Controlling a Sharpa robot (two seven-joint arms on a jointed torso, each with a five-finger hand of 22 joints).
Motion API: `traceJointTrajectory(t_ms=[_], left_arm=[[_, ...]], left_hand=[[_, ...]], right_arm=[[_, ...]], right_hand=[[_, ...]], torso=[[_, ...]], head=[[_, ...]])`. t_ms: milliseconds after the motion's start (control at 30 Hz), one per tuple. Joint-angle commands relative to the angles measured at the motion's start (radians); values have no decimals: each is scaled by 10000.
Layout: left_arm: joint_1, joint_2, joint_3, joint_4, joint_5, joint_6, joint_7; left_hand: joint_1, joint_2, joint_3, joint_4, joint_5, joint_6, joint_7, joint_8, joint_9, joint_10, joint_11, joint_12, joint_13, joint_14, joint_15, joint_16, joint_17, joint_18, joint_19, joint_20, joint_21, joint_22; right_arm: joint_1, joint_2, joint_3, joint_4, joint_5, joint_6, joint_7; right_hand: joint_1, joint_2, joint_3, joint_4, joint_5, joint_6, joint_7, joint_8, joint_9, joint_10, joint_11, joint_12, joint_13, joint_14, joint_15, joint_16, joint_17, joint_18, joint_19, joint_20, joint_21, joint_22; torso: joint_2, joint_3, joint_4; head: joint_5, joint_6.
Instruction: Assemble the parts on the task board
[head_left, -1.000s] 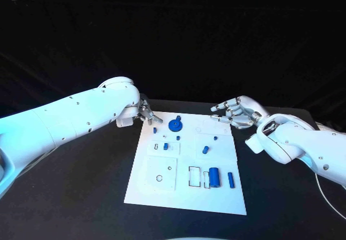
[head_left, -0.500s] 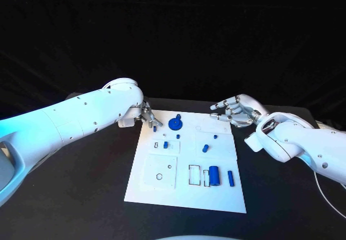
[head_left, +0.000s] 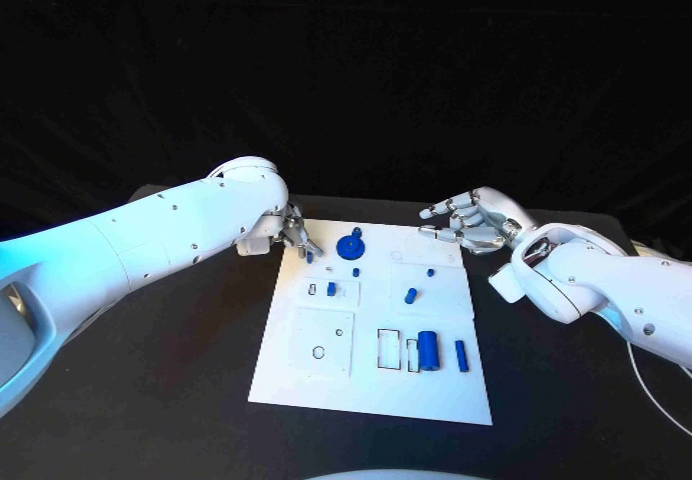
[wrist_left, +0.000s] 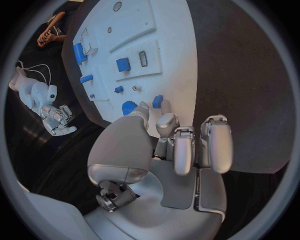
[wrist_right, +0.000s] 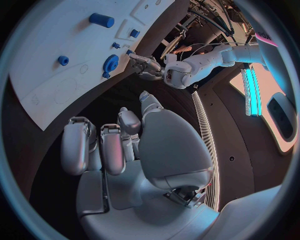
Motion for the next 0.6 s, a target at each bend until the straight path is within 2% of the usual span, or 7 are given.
traceJointTrajectory(t_ms=[33,300,600], left_arm=[[-28,55,-8,-48,27,197,113],[-53,114,-14,-125,32,-27,88],[-62,204,-17,-263,67,41,75]], left_hand=[[130,24,75,4,12,71,-2,59,-12,29,-9,30,7,1053,-35,30,2627,19,68,-23,30,605],[403,248,372,-12,7,63,-24,87,-15,34,-29,42,6,1053,-51,30,2627,17,74,-39,31,621],[814,394,810,-154,12,10,-52,104,-20,23,-56,34,-12,1053,-74,30,2627,15,79,-61,29,640]], right_arm=[[-7,12,1,5,-42,121,63],[-7,17,1,2,-42,138,63],[-7,22,1,8,-42,159,61]], right_hand=[[-6,116,-41,-30,42,34,12,26,15,-57,24,-5,1,607,-43,-39,848,166,-81,-2,-59,-8],[-6,116,-41,-30,42,34,12,26,15,-57,24,-5,1,607,-43,-39,848,166,-81,-2,-59,-8],[-6,116,-41,-30,42,34,12,26,15,-57,24,-5,1,607,-43,-39,848,166,-81,-2,-59,-8]], torso=[[2,-5,-3],[5,-3,5],[-2,-2,0]], head=[[-1,-5],[-5,-30],[-10,-72]])
